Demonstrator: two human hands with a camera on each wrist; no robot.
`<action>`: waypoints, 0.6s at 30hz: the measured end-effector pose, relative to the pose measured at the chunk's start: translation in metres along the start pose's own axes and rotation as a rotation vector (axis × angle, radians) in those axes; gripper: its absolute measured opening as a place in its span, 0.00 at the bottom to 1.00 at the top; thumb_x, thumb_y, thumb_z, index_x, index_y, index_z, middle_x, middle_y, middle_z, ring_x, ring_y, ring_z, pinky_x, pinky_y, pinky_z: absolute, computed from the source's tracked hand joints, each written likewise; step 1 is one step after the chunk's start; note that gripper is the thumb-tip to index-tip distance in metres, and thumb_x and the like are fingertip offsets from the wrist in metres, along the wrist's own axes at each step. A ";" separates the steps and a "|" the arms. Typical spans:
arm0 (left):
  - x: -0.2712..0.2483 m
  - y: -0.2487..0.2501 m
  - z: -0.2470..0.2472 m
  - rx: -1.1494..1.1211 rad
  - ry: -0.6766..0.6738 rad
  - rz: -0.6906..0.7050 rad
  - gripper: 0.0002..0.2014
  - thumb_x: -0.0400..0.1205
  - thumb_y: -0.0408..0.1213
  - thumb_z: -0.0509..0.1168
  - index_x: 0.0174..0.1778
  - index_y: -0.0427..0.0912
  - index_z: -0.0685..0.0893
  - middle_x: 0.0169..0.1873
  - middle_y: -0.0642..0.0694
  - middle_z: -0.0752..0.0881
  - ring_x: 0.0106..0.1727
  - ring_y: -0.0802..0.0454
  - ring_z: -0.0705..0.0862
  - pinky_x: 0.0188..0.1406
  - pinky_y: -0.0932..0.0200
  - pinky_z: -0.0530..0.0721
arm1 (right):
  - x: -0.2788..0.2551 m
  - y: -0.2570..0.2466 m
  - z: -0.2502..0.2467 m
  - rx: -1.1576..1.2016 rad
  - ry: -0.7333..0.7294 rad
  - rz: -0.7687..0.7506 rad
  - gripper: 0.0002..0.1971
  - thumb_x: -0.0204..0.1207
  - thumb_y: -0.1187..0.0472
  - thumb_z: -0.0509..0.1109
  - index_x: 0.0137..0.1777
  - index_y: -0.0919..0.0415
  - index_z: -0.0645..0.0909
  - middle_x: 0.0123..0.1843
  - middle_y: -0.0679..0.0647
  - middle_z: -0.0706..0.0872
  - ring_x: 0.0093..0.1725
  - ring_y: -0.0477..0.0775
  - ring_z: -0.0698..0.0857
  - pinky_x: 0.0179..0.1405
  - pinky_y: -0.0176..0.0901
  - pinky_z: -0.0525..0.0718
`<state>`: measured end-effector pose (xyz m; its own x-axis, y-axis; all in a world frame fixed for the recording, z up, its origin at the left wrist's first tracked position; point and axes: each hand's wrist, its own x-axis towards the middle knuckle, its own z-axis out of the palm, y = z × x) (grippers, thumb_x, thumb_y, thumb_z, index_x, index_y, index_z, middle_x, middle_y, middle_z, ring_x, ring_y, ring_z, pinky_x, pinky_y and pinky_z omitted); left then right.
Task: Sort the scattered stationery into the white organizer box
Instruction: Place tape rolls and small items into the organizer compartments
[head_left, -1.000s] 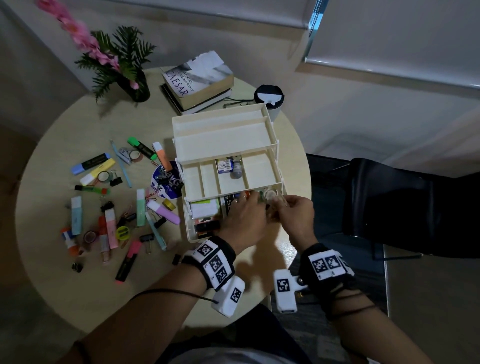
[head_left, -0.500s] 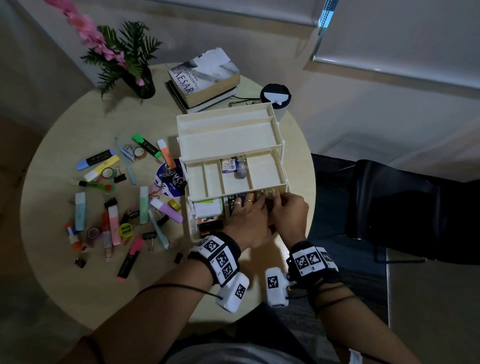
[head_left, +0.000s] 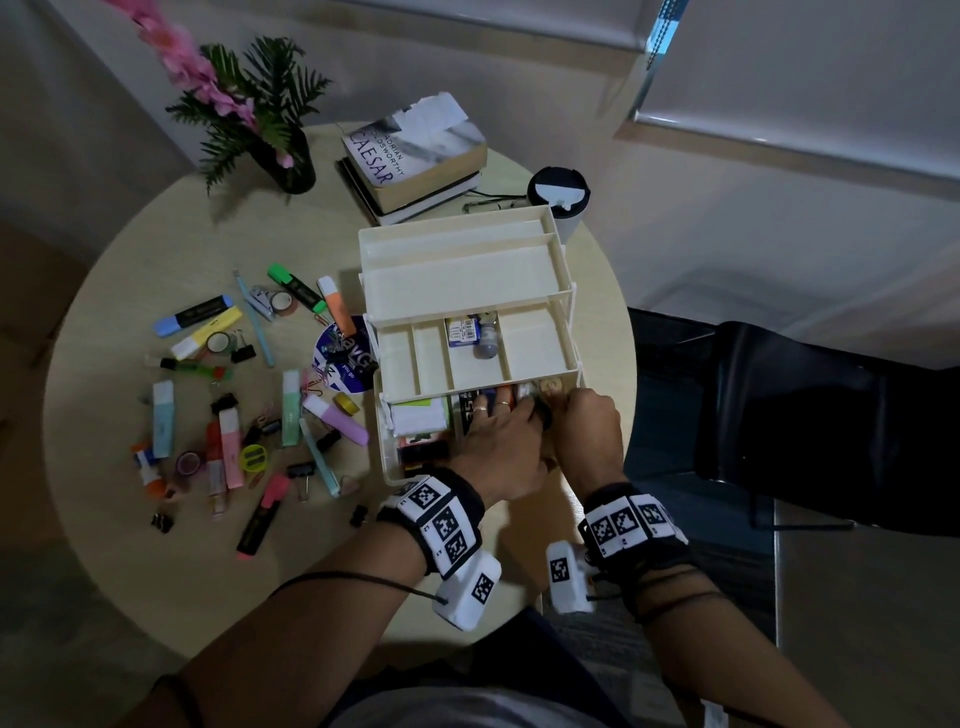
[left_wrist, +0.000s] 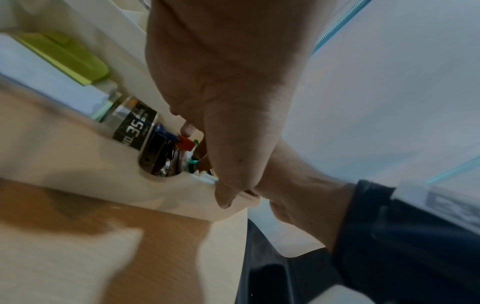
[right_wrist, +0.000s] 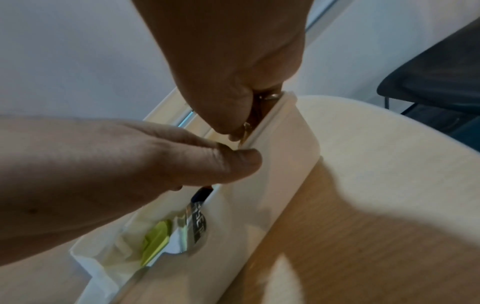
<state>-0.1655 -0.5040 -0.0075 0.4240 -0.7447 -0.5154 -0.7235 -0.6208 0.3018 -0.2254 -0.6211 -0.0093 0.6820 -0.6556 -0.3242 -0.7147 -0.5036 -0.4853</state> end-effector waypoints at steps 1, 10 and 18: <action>0.000 0.000 -0.001 -0.005 0.002 -0.002 0.30 0.83 0.53 0.62 0.80 0.43 0.75 0.82 0.46 0.64 0.83 0.28 0.58 0.86 0.26 0.56 | 0.001 -0.003 -0.001 -0.029 -0.012 -0.017 0.10 0.85 0.68 0.67 0.48 0.71 0.89 0.45 0.70 0.91 0.45 0.72 0.89 0.38 0.47 0.76; 0.003 -0.005 0.006 -0.012 0.015 0.002 0.30 0.81 0.52 0.67 0.78 0.46 0.76 0.80 0.47 0.64 0.81 0.27 0.61 0.82 0.24 0.61 | -0.011 0.004 0.007 -0.007 0.094 -0.112 0.03 0.82 0.68 0.70 0.48 0.67 0.82 0.41 0.68 0.91 0.39 0.72 0.88 0.33 0.47 0.74; 0.002 -0.007 0.014 -0.010 0.060 0.002 0.30 0.79 0.52 0.68 0.78 0.47 0.75 0.80 0.47 0.65 0.79 0.28 0.63 0.80 0.24 0.63 | -0.012 0.010 0.010 -0.042 0.108 -0.186 0.04 0.80 0.71 0.69 0.49 0.67 0.85 0.42 0.64 0.90 0.38 0.68 0.88 0.33 0.50 0.82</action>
<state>-0.1671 -0.4980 -0.0215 0.4544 -0.7593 -0.4658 -0.7192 -0.6213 0.3111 -0.2391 -0.6134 -0.0183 0.7837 -0.6046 -0.1427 -0.5857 -0.6427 -0.4938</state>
